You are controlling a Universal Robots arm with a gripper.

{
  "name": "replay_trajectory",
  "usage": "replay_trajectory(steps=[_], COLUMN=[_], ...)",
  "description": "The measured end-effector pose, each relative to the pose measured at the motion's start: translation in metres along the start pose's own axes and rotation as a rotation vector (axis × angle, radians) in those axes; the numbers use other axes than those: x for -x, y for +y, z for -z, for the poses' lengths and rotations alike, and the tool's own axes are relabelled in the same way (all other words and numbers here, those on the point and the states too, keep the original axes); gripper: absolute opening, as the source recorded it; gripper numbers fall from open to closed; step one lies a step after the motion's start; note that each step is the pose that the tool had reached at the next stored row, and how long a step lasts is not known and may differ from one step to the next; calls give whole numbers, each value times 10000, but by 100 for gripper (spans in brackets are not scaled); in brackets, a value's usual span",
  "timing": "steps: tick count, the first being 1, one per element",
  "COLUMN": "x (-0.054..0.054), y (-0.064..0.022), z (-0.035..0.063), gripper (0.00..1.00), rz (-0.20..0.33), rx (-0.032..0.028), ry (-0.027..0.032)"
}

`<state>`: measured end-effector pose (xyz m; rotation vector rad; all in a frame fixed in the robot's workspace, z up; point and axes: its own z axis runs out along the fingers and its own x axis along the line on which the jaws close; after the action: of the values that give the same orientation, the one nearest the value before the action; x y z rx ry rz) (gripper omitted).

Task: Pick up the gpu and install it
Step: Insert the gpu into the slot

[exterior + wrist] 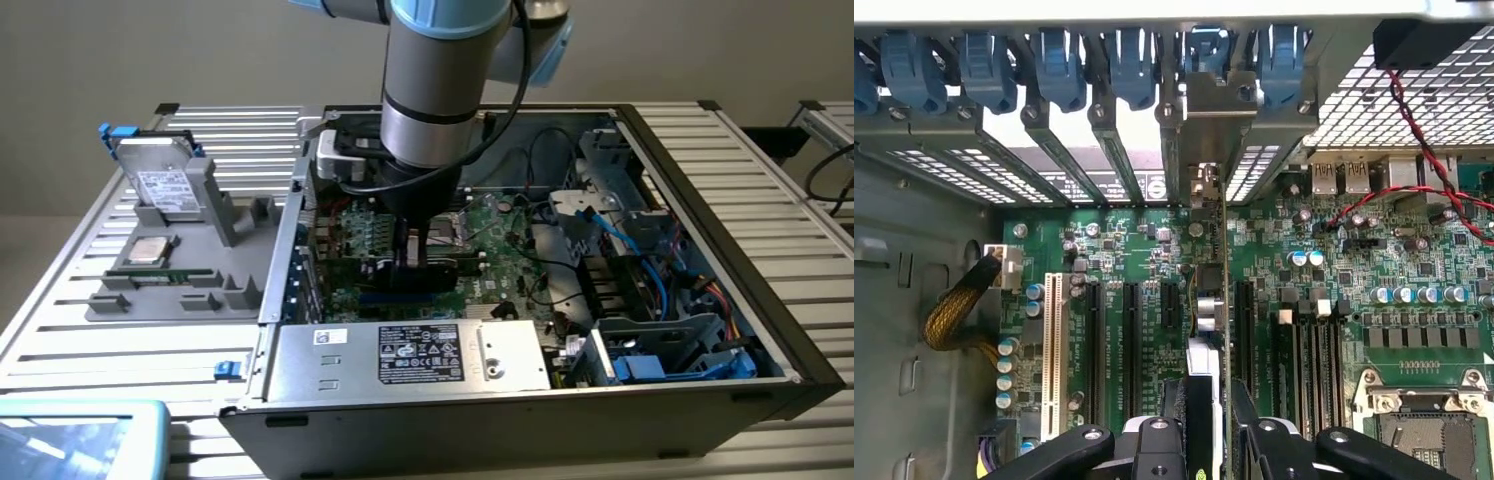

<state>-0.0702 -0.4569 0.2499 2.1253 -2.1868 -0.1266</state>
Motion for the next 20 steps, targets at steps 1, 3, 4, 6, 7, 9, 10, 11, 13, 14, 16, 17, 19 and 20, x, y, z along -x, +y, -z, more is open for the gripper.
replay_trajectory(steps=[1, 3, 4, 6, 7, 9, 10, 11, 13, 14, 16, 17, 19, 20], x=[0, -2, -2, -2, -2, -2, -2, -3, -2, -2, -2, -2, -2, -2], y=[0, 2, 2, 2, 2, 2, 2, 2, 2, 2, 2, 2, 2, 3], z=[-1, -3, -3, -3, -4, -4, -5, -5, -8, -11, -16, -19, -20, -19], gripper=[29, 29, 29, 29, 29, 29, 29, 29, 29, 29, 29, 29, 29, 29], rz=[0, 0, -1, -3, -4, -5, -5, -5, -5, -6, -11, -12, -14, -14], rx=[-1, 0, 0, -1, -2, -1, -2, -1, -1, 1, 1, 5, 11, 14], ry=[-2, 1, 3, 18, 29, 40, 40, 41, 42, 47, 82, 98, 117, 119])
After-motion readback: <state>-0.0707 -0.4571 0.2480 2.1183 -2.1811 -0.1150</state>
